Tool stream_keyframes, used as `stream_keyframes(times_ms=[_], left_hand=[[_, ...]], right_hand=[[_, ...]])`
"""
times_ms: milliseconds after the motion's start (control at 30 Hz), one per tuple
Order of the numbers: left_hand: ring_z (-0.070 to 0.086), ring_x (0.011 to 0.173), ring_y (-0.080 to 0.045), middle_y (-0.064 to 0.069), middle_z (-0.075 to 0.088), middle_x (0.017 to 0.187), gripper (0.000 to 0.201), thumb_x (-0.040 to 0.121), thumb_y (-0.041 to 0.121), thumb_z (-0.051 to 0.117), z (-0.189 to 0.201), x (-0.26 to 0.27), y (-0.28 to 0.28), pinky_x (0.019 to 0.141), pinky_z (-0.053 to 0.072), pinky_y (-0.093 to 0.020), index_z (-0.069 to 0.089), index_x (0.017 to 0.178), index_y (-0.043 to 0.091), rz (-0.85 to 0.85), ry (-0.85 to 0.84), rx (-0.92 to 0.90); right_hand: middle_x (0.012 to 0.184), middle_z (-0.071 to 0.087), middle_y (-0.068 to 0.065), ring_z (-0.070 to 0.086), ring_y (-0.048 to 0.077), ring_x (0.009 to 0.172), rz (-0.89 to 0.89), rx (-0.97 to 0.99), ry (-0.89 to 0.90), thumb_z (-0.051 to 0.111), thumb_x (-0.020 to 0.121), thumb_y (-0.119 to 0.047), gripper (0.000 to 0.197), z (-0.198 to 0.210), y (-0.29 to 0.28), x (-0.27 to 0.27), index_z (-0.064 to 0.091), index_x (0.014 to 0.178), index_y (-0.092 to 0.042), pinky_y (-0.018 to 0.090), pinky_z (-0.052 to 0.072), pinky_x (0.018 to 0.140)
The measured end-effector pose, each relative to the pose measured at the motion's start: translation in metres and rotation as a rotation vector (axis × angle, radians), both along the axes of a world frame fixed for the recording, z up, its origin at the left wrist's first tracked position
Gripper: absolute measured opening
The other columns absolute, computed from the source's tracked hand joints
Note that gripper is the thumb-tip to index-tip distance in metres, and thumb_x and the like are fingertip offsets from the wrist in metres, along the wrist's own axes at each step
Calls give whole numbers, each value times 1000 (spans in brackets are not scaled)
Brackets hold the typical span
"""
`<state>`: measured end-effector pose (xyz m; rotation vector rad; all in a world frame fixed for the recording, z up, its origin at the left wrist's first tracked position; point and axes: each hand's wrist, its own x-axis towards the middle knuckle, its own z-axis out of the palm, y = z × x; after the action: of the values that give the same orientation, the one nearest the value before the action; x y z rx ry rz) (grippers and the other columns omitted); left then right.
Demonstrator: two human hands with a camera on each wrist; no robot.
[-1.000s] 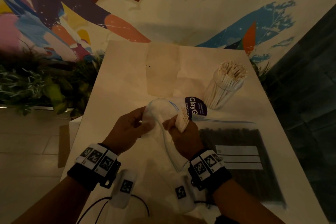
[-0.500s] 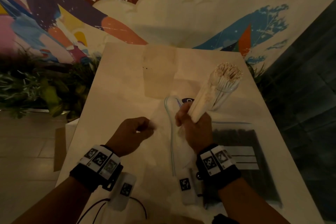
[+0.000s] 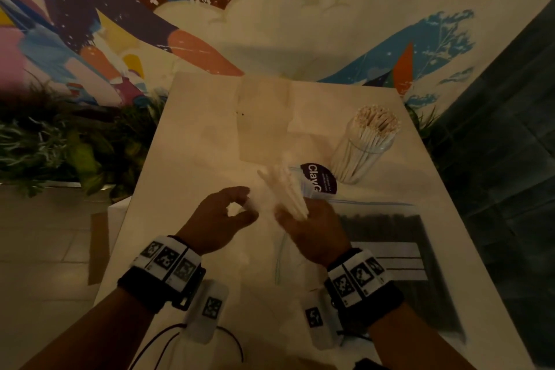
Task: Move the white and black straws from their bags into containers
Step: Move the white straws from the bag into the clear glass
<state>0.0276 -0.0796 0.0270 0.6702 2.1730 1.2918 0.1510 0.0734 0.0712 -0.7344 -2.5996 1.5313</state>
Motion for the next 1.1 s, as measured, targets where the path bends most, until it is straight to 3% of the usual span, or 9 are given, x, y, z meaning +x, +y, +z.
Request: stream_keyframes(times_ms=[100,200,400,533,667,800,867,967,1100], left_hand=[[53,114,-14,4,59,123,14,76,16,75,4,-6,-10,98,41,-37,62,74,17,94,29,-2],[52,114,-16,1,61,116,17,79,13,72,6,-14,-19,89,41,-34,64,93,11,284,-158,98],[57,110,-27,-6,61,120,77,70,71,57,-3,-2,-9,92,46,-44,57,120,13,243,-649,-167],[64,86,-33,-16,68,100,45,82,40,64,-6,6,4,85,52,-50,66,110,5,225,-866,-18],[59,65,-23,-13,59,83,15,88,17,62,-5,-4,6,68,55,-36,64,96,4,426,-745,161],[56,78,-29,-20,60,87,22,82,17,70,-13,-16,-10,69,46,-43,59,96,3,483,-471,211],[55,78,-29,-16,61,86,24,80,23,72,-14,-16,-13,66,45,-41,60,94,8,511,-447,224],[62,85,-29,-10,63,103,59,73,44,72,-15,-17,-23,70,53,-40,52,121,16,517,-570,183],[63,93,-27,-5,60,108,75,60,67,64,-9,-6,-52,72,55,-39,54,115,16,364,-490,-244]], right_hand=[[56,58,7,57,21,55,-247,-17,-29,67,86,-25,22,-5,24,6,68,70,-10,37,49,57],[57,48,14,45,21,47,-317,-283,43,64,85,-8,11,-4,40,19,72,79,-9,27,41,43],[73,50,16,44,15,49,-262,-483,90,58,85,2,26,1,34,33,71,74,-17,21,41,40],[70,59,9,49,10,45,-199,-548,79,58,83,7,32,0,29,37,73,69,-18,21,41,39],[65,55,8,48,14,48,-260,-459,-6,60,84,2,20,-6,44,45,73,84,-14,25,43,45],[62,55,11,50,15,45,-384,-419,-52,66,84,-3,8,-13,61,51,70,80,-9,24,44,42],[59,53,8,49,15,45,-385,-394,-83,68,84,-12,8,-18,56,49,66,77,-9,26,44,44],[57,48,8,47,16,44,-411,-336,-160,74,78,-34,31,-24,50,50,60,77,-7,27,43,45],[53,49,3,45,13,43,-426,-276,-323,75,73,-44,44,-26,46,71,63,84,-3,24,40,42]])
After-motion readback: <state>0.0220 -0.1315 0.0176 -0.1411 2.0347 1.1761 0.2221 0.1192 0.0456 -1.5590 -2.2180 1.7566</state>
